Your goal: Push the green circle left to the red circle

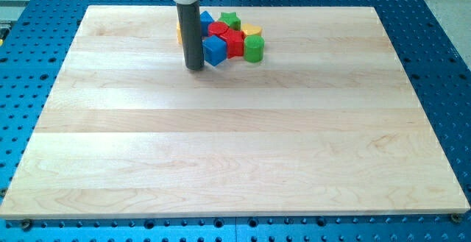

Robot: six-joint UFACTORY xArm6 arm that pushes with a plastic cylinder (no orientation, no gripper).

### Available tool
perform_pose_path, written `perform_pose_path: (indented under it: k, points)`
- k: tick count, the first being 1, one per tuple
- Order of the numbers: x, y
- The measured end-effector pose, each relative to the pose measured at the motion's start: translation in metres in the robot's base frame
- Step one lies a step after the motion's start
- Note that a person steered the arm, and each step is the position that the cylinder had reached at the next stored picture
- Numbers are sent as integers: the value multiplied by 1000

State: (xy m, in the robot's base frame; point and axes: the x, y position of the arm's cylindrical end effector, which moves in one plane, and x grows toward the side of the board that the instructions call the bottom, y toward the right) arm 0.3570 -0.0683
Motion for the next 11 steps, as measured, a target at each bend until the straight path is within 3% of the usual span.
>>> perform_pose_path:
  k: [1, 2, 3, 4, 5, 7, 10, 11]
  points:
    - [30, 2]
    - [54, 84]
    - [14, 143]
    - [-37, 150]
    - [-43, 120]
    - [37, 58]
    - [88, 62]
    - [84, 50]
